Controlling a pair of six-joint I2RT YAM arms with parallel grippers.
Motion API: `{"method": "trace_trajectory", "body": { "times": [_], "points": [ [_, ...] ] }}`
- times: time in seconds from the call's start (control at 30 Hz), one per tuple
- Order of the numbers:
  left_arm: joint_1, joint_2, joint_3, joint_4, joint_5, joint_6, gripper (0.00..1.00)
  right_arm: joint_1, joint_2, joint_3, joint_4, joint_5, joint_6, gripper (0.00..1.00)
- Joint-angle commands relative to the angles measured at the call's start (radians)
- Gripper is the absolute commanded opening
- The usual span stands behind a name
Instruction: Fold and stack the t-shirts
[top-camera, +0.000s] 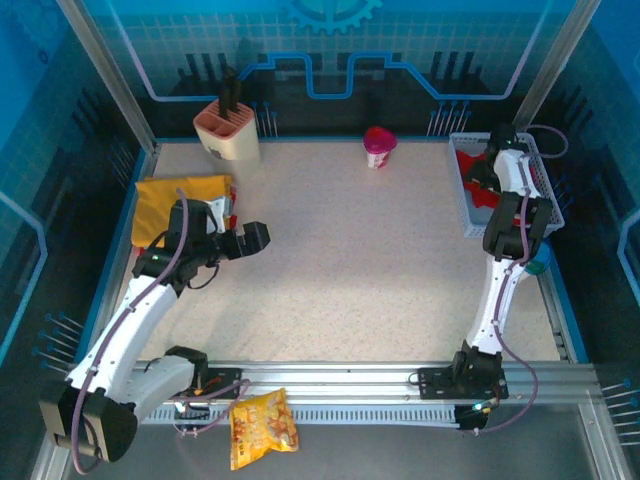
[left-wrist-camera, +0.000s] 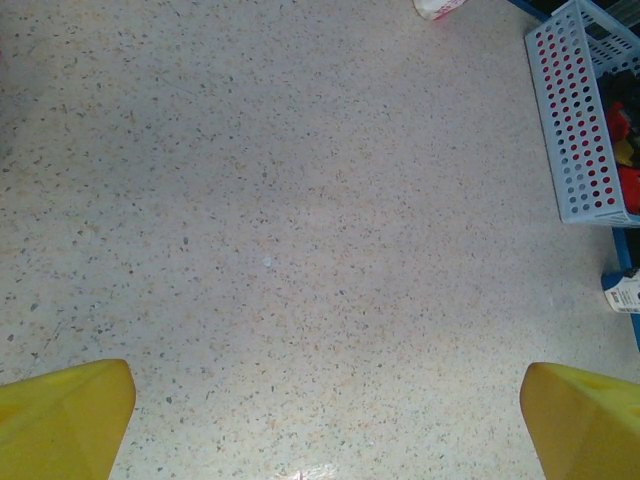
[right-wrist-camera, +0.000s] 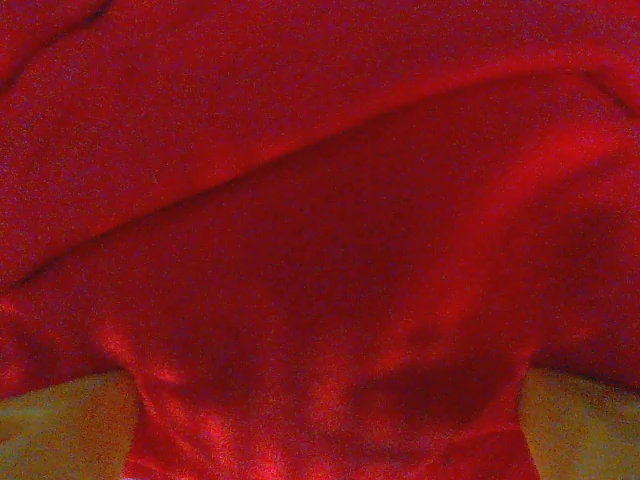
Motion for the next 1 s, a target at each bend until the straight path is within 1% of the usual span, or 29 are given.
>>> {"method": "trace_trajectory", "body": {
  "times": [0.0,0.03,0.07,0.13,0.2,0.23,0.4,0.5,0.63,0.73,0.77,0.8,0.87,0.93,0.97],
  "points": [
    [-0.012,-0.017,0.016,0.009,0.013,-0.010,0.99,-0.019,0.041,0.040,-0.083,-0.033,0.005,0.72],
    [-0.013,-0.018,0.016,0.013,0.010,-0.013,0.99,-0.018,0.036,0.036,-0.082,-0.039,0.007,0.59],
    [-0.013,-0.019,0.016,0.016,0.011,-0.016,0.99,-0.019,0.025,0.026,-0.078,-0.042,0.011,0.43],
    [-0.016,-0.017,0.014,0.026,0.011,-0.020,0.99,-0.019,-0.007,-0.005,-0.050,-0.047,0.019,0.22],
    [-0.020,-0.013,0.014,0.037,0.015,-0.026,0.99,-0.019,-0.067,-0.051,-0.002,-0.047,0.027,0.06],
    [-0.022,-0.009,0.015,0.040,0.016,-0.029,0.99,-0.019,-0.094,-0.069,0.021,-0.048,0.032,0.01],
    [-0.045,0.012,-0.008,0.110,0.039,-0.073,0.99,-0.008,-0.284,-0.189,0.157,-0.068,0.055,0.00],
    [-0.062,0.031,-0.012,0.130,0.038,-0.086,0.99,0.028,-0.402,-0.276,0.231,-0.019,0.034,0.00],
    [-0.075,0.041,-0.023,0.160,0.033,-0.098,0.99,0.104,-0.585,-0.457,0.340,0.139,0.033,0.00],
    [-0.085,0.042,-0.051,0.209,0.039,-0.104,0.99,0.188,-0.727,-0.614,0.427,0.266,0.037,0.00],
    [-0.088,0.043,-0.065,0.229,0.041,-0.106,0.99,0.210,-0.770,-0.657,0.445,0.289,0.042,0.00],
    [-0.093,0.048,-0.076,0.253,0.042,-0.106,0.99,0.237,-0.822,-0.709,0.460,0.306,0.055,0.00],
    [-0.097,0.065,-0.080,0.275,0.043,-0.102,0.99,0.284,-0.924,-0.814,0.527,0.294,0.049,0.00],
    [-0.101,0.092,-0.064,0.273,0.043,-0.096,0.99,0.342,-1.027,-0.922,0.619,0.263,-0.005,0.00],
    [-0.104,0.100,-0.059,0.279,0.046,-0.094,0.99,0.377,-1.086,-0.965,0.662,0.272,-0.038,0.00]
  ]
}}
